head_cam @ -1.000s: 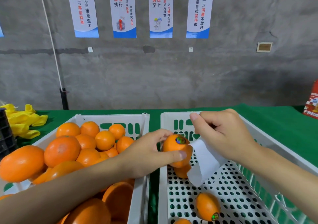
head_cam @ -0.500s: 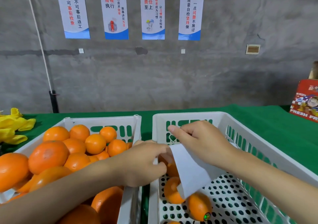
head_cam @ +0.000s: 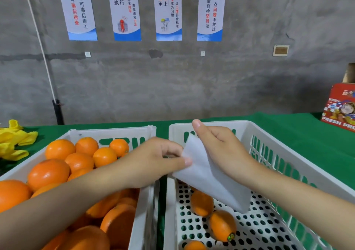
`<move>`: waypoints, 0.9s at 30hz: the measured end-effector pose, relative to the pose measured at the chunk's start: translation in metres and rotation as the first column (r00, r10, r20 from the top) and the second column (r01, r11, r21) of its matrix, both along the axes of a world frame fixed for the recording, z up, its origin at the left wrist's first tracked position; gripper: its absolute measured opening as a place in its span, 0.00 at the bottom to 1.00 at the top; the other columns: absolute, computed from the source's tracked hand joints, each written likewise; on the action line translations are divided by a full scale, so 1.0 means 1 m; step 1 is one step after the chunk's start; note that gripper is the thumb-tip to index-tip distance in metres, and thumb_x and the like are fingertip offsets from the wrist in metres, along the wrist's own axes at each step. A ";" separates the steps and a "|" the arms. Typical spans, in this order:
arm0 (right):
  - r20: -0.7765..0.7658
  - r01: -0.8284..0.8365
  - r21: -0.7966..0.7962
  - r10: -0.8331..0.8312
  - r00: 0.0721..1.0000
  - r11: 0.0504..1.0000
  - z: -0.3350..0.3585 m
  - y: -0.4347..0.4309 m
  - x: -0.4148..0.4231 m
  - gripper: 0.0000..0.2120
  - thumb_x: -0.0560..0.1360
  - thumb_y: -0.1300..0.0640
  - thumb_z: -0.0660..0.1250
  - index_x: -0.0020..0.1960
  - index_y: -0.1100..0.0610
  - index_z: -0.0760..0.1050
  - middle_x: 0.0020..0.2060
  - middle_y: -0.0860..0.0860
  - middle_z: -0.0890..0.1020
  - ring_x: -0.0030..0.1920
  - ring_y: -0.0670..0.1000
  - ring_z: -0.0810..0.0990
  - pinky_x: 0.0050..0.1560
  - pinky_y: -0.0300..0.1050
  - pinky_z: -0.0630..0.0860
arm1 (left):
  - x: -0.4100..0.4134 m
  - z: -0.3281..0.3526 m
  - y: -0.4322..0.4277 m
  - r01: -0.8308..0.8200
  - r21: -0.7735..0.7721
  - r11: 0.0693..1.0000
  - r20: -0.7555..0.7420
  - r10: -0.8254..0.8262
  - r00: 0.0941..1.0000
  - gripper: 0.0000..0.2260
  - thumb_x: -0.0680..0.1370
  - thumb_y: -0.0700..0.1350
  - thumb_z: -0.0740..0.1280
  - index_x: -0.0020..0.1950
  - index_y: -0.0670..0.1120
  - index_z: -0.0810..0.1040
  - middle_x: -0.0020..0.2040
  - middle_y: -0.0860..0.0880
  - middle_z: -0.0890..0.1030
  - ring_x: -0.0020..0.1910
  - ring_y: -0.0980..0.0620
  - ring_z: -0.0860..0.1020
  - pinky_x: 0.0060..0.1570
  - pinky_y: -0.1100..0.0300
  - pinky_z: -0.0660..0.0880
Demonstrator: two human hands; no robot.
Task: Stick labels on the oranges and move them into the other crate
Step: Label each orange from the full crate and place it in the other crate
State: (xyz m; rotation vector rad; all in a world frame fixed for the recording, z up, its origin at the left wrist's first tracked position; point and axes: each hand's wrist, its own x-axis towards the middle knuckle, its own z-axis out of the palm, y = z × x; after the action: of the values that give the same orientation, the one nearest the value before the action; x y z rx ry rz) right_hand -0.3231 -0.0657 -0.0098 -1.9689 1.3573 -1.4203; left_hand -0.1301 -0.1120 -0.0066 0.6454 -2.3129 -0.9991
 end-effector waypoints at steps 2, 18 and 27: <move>-0.013 -0.029 -0.028 0.029 1.000 0.999 0.003 0.001 0.002 0.29 0.79 0.34 0.55 0.35 0.59 0.63 0.30 0.56 0.66 0.33 0.50 0.66 0.38 0.48 0.64 | 0.004 0.005 -0.002 -0.018 0.079 0.997 -0.109 0.027 0.994 0.07 0.77 0.46 0.70 0.42 0.52 0.87 0.38 0.52 0.86 0.37 0.60 0.83 0.38 0.70 0.76; -0.027 0.019 -0.148 -0.023 0.999 0.989 0.065 0.093 0.021 0.02 0.77 0.54 0.71 0.49 0.49 0.80 0.40 0.39 0.83 0.38 0.37 0.80 0.36 0.32 0.73 | 0.035 0.087 0.080 -0.352 -0.134 0.926 -0.369 0.283 0.885 0.08 0.81 0.48 0.68 0.44 0.53 0.85 0.39 0.52 0.86 0.34 0.58 0.84 0.29 0.68 0.75; -0.124 0.090 -0.100 -0.103 0.987 0.991 0.055 0.179 0.040 0.12 0.77 0.58 0.69 0.42 0.67 0.76 0.33 0.50 0.74 0.30 0.41 0.70 0.31 0.34 0.65 | 0.036 0.065 0.164 -0.368 -0.144 0.918 -0.247 0.327 0.912 0.09 0.82 0.47 0.66 0.42 0.49 0.81 0.34 0.59 0.83 0.33 0.64 0.79 0.33 0.70 0.73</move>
State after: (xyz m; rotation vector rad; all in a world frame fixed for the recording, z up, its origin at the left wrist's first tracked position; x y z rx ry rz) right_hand -0.2826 0.1128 0.0454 -2.1140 1.4857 -1.4461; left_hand -0.0941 0.0525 0.0587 0.7946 -1.9770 -0.6407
